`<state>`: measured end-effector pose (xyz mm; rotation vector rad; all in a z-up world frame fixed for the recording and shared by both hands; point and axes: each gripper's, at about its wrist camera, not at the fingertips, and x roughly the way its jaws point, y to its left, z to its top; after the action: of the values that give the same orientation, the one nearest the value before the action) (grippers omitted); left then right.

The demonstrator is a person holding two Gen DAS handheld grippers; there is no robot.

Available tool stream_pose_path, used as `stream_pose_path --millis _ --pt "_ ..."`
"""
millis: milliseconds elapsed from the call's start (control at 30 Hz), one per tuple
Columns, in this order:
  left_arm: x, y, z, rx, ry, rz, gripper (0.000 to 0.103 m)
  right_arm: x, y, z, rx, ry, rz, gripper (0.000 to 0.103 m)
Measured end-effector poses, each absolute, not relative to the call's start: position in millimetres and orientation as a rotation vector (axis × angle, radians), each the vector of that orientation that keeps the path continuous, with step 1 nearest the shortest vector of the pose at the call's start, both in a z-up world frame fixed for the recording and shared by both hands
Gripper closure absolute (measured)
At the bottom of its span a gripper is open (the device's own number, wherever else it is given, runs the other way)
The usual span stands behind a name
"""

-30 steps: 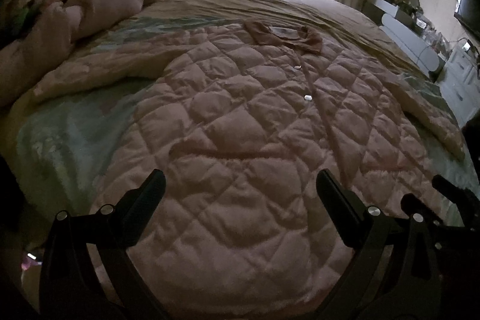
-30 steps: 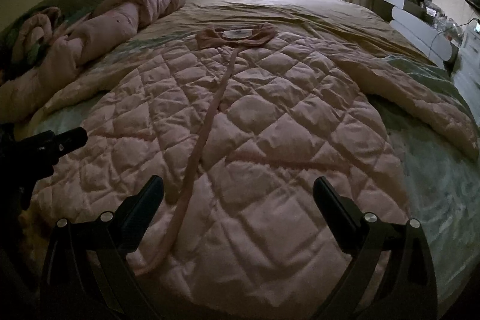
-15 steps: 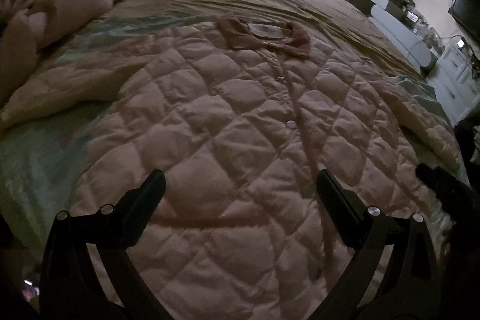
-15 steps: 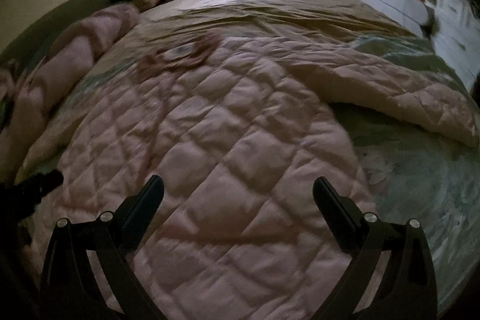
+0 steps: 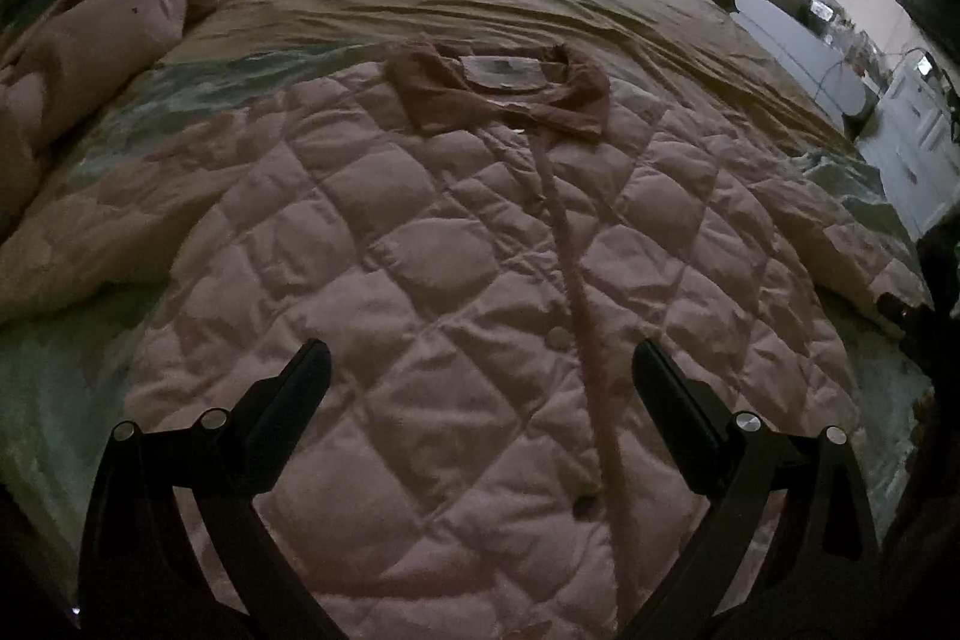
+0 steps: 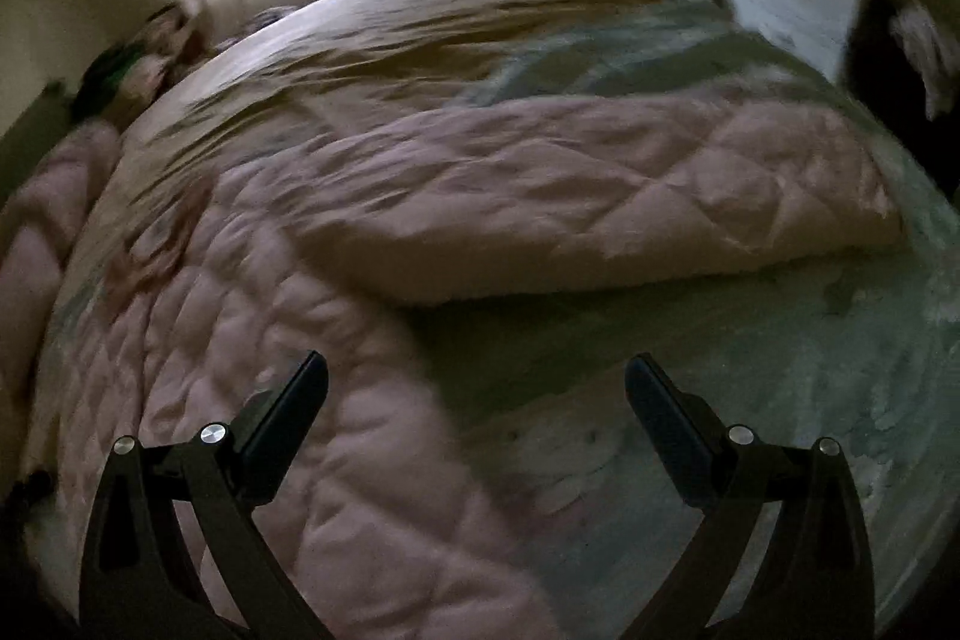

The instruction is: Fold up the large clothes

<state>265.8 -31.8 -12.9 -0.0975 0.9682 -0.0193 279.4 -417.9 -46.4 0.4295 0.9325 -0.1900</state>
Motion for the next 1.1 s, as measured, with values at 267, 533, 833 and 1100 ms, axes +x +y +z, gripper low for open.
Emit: stream_pose_path --millis 267,533,833,1100 --pt "291.6 -53.4 -22.3 -0.073 0.983 -0.041 0.009 287.1 -509.5 -83.4 0.619 0.954 -0.397 0.004" --pt "312.9 -73.4 -24.3 -0.011 1.006 -0.073 0.009 281.5 -592.5 -112.8 0.836 0.895 -0.529 0.004" --pt "318.8 -63.4 -10.4 -0.067 0.992 -0.068 0.009 284.4 -656.5 -126.6 1.019 0.740 -0.556 0.058" --pt "314.5 -40.4 8.1 -0.077 0.967 -0.022 0.009 295.1 -627.0 -51.5 0.872 0.579 -0.344 0.087"
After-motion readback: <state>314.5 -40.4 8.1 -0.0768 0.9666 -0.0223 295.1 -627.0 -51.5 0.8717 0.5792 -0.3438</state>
